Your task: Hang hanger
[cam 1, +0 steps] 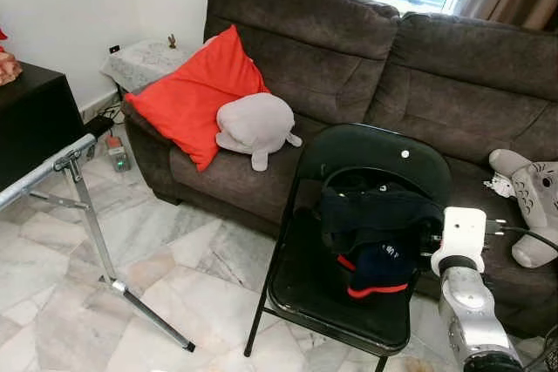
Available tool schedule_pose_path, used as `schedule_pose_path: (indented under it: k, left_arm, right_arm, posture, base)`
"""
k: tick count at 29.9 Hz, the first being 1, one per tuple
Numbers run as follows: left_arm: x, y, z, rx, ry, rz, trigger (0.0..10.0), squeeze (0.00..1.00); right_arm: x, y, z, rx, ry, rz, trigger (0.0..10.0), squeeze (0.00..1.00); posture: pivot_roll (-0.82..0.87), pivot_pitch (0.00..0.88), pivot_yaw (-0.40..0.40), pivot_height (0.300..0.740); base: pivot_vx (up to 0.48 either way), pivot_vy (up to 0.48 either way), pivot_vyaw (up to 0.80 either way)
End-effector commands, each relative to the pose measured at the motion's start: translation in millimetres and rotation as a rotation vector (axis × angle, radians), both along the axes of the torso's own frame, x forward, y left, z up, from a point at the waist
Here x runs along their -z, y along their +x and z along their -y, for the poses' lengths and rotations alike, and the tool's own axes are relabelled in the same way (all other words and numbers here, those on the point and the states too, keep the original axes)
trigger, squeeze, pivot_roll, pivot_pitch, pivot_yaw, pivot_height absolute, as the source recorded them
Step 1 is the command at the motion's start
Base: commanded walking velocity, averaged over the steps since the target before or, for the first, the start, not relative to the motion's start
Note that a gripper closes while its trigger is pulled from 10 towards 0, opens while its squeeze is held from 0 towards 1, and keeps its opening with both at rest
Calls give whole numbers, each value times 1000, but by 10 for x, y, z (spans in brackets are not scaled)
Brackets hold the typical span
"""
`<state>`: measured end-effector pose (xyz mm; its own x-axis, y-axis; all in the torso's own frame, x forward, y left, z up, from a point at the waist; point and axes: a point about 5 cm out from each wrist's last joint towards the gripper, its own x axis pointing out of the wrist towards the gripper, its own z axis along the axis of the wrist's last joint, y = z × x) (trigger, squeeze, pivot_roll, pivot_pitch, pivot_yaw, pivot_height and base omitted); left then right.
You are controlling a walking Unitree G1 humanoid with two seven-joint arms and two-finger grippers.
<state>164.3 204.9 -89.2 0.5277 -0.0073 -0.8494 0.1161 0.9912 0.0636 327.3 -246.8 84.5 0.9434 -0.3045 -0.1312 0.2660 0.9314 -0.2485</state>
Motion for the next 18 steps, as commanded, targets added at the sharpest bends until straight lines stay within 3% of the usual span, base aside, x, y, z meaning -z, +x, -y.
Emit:
schedule_pose_path:
  k: [1,4,5,11,18]
  left_arm:
    - [26,-47,10,0,-6,-33,10000,0]
    - [26,-47,10,2,-6,-35,10000,0]
    - [26,-47,10,5,-6,-37,10000,0]
    - [25,-46,6,11,-5,-40,10000,0]
    - [24,-44,2,15,-4,-42,10000,0]
  right_arm:
    - [-78,48,98,-14,-59,-23,10000,0]
    - [-142,72,139,-35,-109,-18,10000,0]
    - [-249,95,225,-22,-144,10,10000,0]
    - [-571,162,397,13,-112,122,10000,0]
    - [-698,225,422,-40,-55,133,10000,0]
  posture:
    - [36,9,-100,740]
    - [35,9,-99,740]
    - [35,10,-97,740]
    - [29,10,-92,740]
    - [28,9,-88,740]
  base:
    - [0,0,0]
    - [0,0,0]
    - [0,0,0]
    - [0,0,0]
    - [0,0,0]
